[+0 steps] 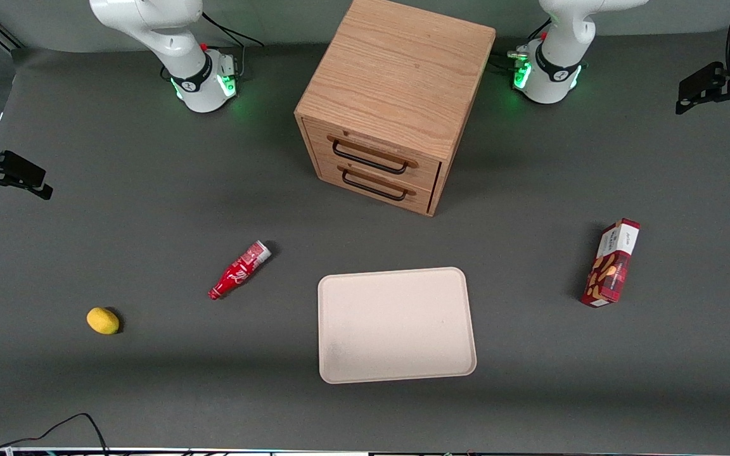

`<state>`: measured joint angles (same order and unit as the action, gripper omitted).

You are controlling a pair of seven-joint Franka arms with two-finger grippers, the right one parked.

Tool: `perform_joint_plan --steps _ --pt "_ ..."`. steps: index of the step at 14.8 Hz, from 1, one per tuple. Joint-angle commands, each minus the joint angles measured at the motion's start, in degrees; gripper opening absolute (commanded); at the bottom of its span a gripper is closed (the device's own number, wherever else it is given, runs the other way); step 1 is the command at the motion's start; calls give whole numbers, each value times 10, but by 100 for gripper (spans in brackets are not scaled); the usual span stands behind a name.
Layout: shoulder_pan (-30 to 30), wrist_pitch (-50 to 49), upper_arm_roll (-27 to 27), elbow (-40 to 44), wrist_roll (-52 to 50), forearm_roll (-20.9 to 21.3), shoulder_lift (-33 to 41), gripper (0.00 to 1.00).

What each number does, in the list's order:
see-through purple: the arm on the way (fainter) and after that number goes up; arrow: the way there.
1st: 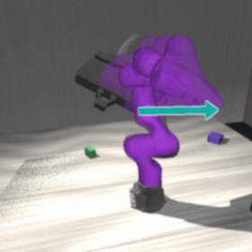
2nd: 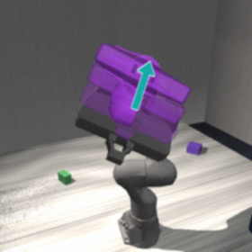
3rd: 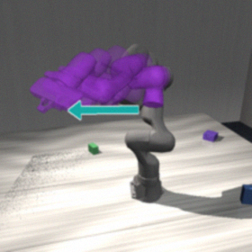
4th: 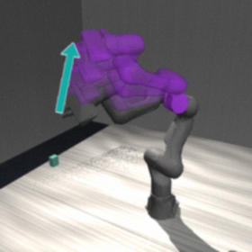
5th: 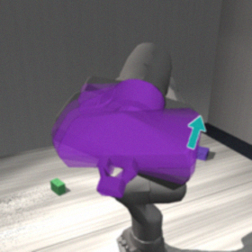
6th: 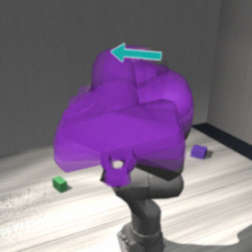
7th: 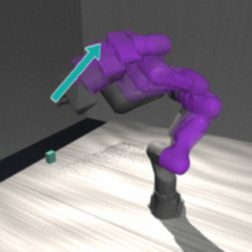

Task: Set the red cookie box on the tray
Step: 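Move the open left gripper down over the red shortbread box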

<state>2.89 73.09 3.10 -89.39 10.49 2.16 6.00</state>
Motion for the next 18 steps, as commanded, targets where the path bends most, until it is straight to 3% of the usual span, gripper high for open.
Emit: perform_joint_plan --steps 1,5,8,18 --pt "-3 -7 0 2 -22 0 1 100" --pt "-3 -1 -1 3 -28 -2 0 100" --pt "-1 33 -8 2 -27 -31 1 100" --pt "3 44 -19 5 -14 -34 -7 100"
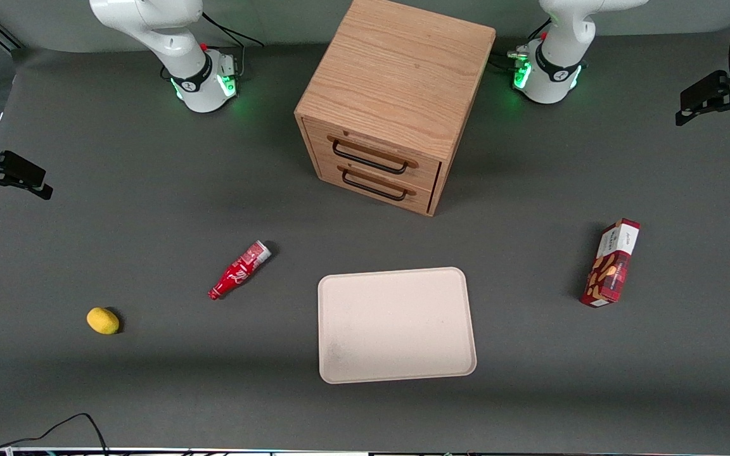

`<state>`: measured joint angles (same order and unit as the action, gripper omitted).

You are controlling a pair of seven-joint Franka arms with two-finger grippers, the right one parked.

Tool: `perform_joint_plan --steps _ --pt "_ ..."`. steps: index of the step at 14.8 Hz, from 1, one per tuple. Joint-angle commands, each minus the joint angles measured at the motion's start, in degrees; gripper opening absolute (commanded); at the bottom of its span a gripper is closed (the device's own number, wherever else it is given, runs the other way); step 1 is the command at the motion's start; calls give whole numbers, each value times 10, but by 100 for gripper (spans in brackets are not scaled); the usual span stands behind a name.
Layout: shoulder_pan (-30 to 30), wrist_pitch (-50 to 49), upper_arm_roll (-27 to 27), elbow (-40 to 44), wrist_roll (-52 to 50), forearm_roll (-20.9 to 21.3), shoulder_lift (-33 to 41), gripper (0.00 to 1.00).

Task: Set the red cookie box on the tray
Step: 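Move the open left gripper down over the red shortbread box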

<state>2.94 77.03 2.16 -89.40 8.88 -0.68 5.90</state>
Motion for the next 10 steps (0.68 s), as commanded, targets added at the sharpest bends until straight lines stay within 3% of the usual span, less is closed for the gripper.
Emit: perform_joint_plan --steps 1,6,10 --pt "2 13 -28 11 17 -5 -16 100" --pt "2 72 -93 15 211 -2 -92 100" --pt "3 143 -99 -23 319 -19 -192 100"
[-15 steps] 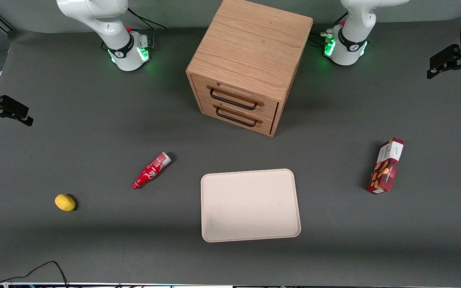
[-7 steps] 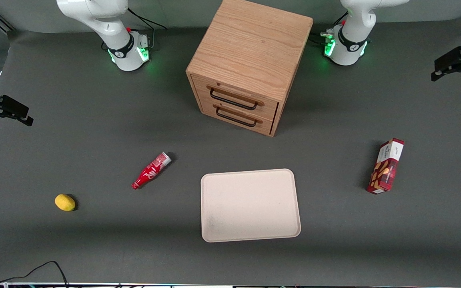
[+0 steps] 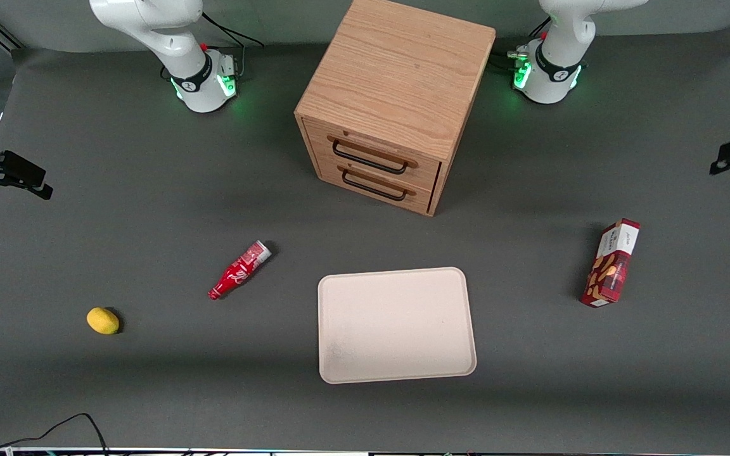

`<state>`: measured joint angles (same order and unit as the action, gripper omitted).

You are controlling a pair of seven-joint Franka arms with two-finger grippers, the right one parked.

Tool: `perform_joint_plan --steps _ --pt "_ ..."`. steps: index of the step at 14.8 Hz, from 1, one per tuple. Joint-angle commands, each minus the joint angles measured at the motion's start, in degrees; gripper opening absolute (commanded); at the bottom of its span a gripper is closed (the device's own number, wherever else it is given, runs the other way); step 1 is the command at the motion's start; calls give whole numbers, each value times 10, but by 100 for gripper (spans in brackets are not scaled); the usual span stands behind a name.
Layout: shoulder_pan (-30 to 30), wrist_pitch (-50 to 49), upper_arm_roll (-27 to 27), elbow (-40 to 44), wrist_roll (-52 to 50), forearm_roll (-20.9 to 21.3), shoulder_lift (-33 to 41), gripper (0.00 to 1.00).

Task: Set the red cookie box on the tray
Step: 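Move the open left gripper down over the red shortbread box, then close the left gripper on the red shortbread box and lift it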

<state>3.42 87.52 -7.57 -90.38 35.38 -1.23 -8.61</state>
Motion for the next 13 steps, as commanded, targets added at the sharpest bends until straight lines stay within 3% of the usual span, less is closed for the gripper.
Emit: perform_joint_plan --steps 1,8,13 --pt "-2 71 -2 -37 75 -24 -55 100" --pt "-8 344 5 -203 85 -63 -111 100" --pt "-10 430 23 -214 84 -87 -153 100"
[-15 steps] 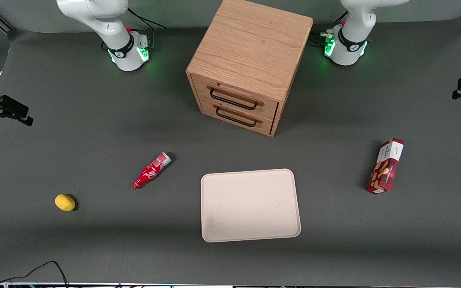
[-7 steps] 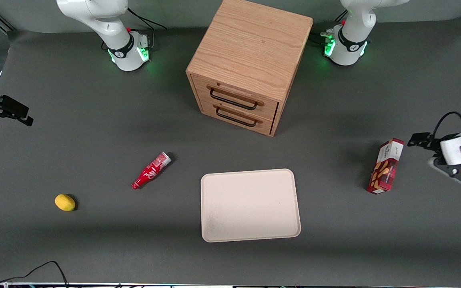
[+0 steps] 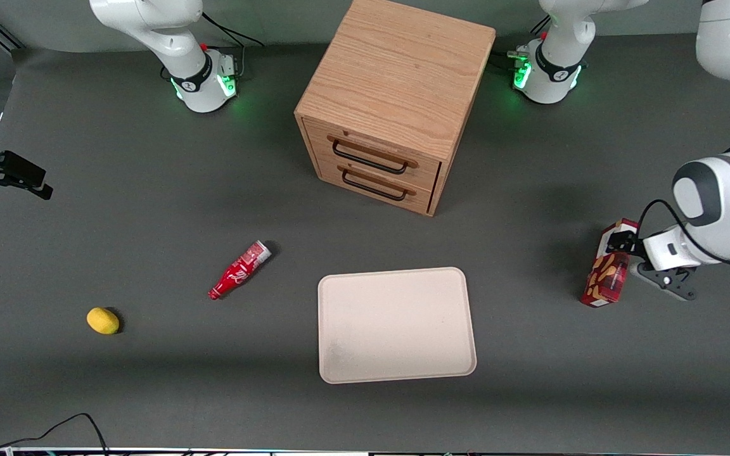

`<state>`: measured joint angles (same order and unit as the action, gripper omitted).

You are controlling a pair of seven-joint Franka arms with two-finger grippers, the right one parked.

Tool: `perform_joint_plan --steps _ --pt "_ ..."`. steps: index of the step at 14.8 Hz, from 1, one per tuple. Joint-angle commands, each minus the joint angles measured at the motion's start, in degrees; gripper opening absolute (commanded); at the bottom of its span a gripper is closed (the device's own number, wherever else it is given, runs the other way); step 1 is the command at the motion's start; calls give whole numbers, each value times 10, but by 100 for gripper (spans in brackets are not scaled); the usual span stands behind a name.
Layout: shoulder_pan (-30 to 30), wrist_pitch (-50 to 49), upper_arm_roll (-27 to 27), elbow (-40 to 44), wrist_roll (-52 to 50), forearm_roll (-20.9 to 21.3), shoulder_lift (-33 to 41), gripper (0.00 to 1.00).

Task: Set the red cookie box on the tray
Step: 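Close the left gripper on the red shortbread box and lift it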

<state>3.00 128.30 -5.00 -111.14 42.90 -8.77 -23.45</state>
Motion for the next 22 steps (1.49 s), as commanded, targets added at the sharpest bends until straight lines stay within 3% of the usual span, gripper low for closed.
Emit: perform_joint_plan --steps 1,6,7,9,18,22 --pt "-5 28 -3 -10 10 -12 -10 100" --pt "-5 79 -2 -40 19 -12 -22 100" --pt "-5 79 -3 -41 22 -12 -24 90" --pt "-3 76 -3 -42 22 -12 -24 0" --pt "1 58 -4 -28 25 -12 -13 0" --pt "1 -121 -9 73 11 -12 16 0"
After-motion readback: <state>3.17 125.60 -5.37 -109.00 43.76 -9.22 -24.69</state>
